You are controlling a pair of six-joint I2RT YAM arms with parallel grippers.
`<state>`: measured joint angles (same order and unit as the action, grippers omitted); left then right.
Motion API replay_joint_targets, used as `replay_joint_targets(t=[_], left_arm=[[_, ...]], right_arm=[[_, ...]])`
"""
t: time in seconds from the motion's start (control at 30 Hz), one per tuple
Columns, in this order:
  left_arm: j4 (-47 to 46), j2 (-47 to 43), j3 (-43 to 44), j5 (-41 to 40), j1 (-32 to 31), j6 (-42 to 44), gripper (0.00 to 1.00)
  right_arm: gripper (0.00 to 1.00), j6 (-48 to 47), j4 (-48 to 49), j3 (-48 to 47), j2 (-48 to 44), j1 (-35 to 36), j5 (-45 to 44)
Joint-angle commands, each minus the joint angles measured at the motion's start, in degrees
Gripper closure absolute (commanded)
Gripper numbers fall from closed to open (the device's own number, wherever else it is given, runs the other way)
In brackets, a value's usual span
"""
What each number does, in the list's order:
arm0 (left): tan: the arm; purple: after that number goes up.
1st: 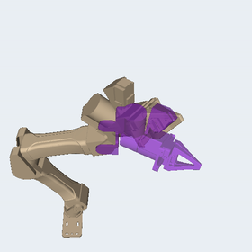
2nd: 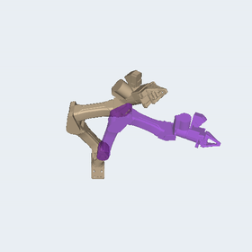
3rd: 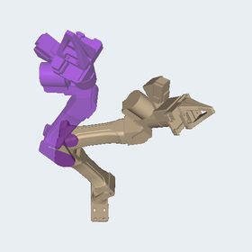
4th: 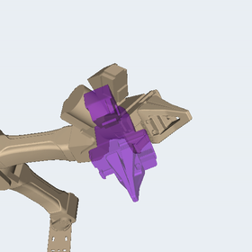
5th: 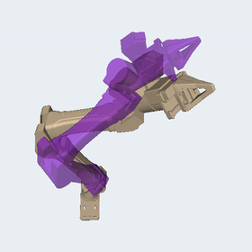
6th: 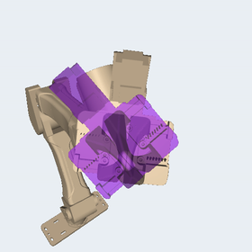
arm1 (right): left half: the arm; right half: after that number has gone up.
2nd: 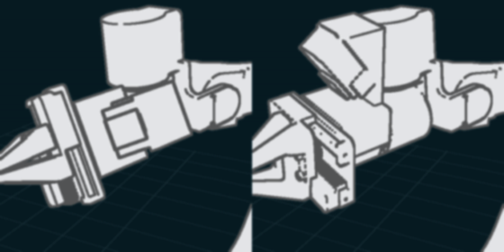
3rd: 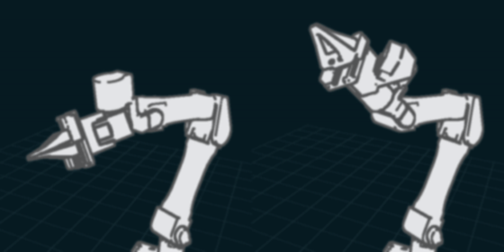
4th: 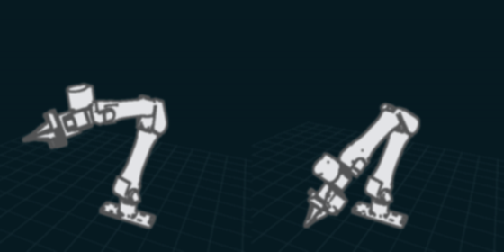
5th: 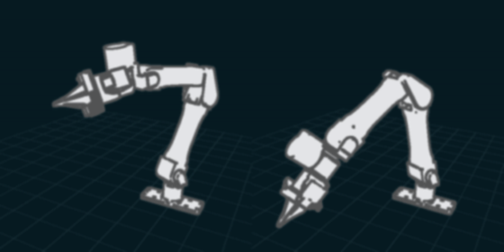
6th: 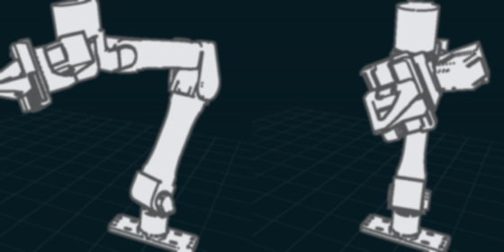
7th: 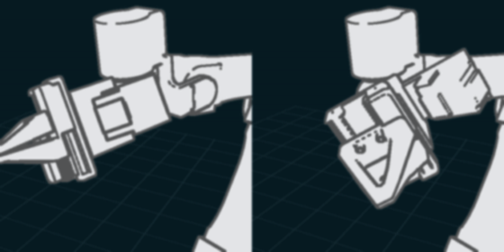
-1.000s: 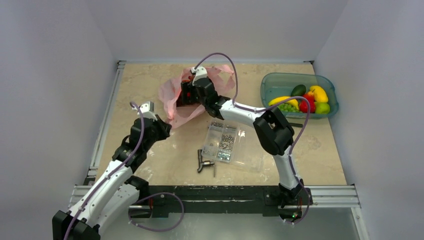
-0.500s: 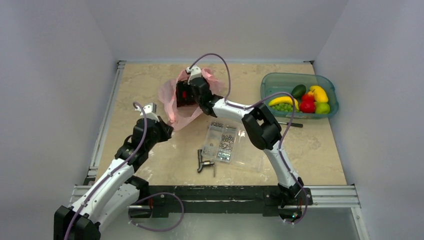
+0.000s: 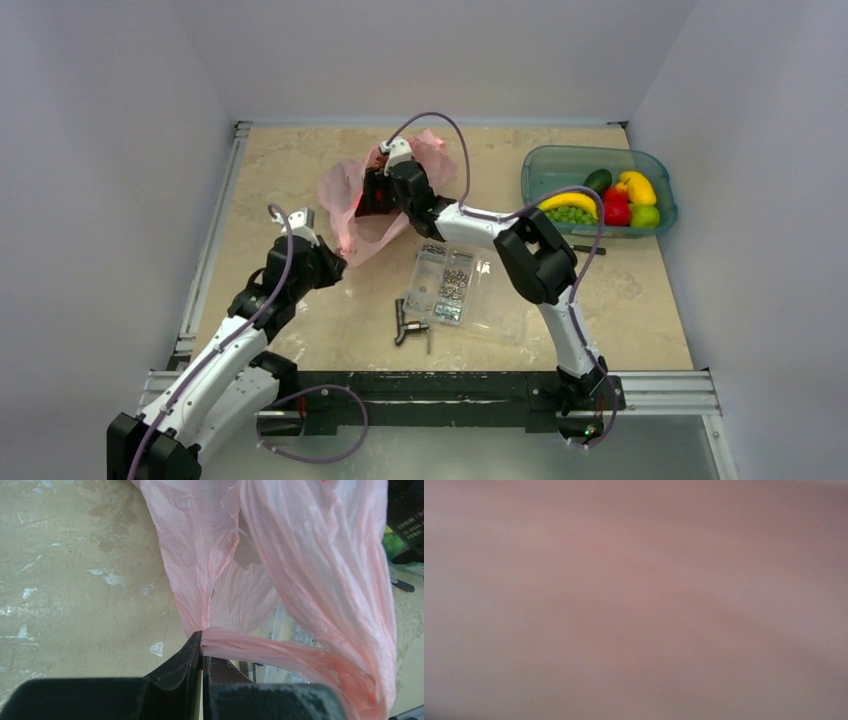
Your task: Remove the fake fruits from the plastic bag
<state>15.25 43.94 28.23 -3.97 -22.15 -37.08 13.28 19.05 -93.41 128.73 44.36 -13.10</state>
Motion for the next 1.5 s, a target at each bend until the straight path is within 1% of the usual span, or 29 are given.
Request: replay_joint_targets(t=[0.0,0.1,0.17,0.23,0.3,0.43,0.53,0.7,0.8,0.9,0.93,1.03,1.13,1.2,1.3,1.33,1.43,1.47], left_arm=[[5.6,-1.8,5.1,2.9,0.2,-1.8,1.00],[11.2,-1.7,7.7,0.3,0.2,-2.9,1.00],[12.6,-1.1,9.0,-0.8,0.2,-3.1,1.00],[14.5,0.4,11.5,-1.5,0.2,-2.0,1.00],[16.4,2.0,14.1,-2.6,0.2,-0.7,1.00],[16.6,3.7,16.2,-2.5,0.2,1.3,1.00],[14.8,3.3,15.0,-1.6,0.2,1.7,1.00],[15.4,3.6,14.1,-1.5,0.2,1.0,1.00],[16.4,3.4,14.0,-1.5,0.2,0.7,1.00],[18.0,2.6,14.6,-1.9,0.2,-1.1,1.00],[18.5,2.5,15.0,-1.5,0.2,-1.7,1.00],[21.6,3.4,18.6,-2.6,0.2,-1.8,1.00],[24.4,6.5,22.9,-4.7,0.1,-0.4,1.00],[22.8,8.0,23.0,-3.1,0.1,1.2,1.00],[19.5,9.4,21.9,0.1,0.2,4.5,1.00],[20.3,10.1,22.3,0.4,0.2,5.2,1.00],[22.5,10.8,23.6,-0.4,0.3,6.9,1.00],[22.3,10.6,23.5,-0.2,0.3,7.1,1.00]], right_arm=[[0.72,2.9,4.9,7.2,-10.5,0.9,5.3],[0.77,4.1,5.0,11.8,-15.5,1.5,7.0],[0.79,5.0,3.6,14.1,-19.4,1.7,7.9],[0.81,6.9,2.8,16.9,-23.0,1.9,9.0],[0.83,9.9,2.2,19.9,-25.9,1.9,12.5],[0.85,12.3,-1.0,24.0,-31.3,2.7,18.1],[0.88,14.9,-5.2,24.2,-35.3,2.1,25.7],[0.93,15.1,-11.1,28.1,-47.2,1.9,30.3],[0.97,13.1,-19.3,30.3,-54.0,1.2,27.2],[1.00,11.3,-25.2,34.1,-61.4,-0.3,21.0],[1.00,11.6,-26.3,36.0,-63.9,-2.0,19.3],[1.00,13.1,-29.2,41.1,-70.5,-10.1,13.8],[1.00,13.4,-29.5,45.6,-73.0,-17.8,4.0],[1.00,13.4,-28.1,46.5,-71.1,-21.9,-1.3],[1.00,12.8,-25.9,45.3,-65.1,-25.4,-9.8],[1.00,12.3,-24.4,44.9,-62.6,-26.4,-11.9],[1.00,10.8,-22.8,40.1,-53.1,-32.2,-11.5],[1.00,9.8,-23.9,37.1,-49.0,-33.7,-11.0]])
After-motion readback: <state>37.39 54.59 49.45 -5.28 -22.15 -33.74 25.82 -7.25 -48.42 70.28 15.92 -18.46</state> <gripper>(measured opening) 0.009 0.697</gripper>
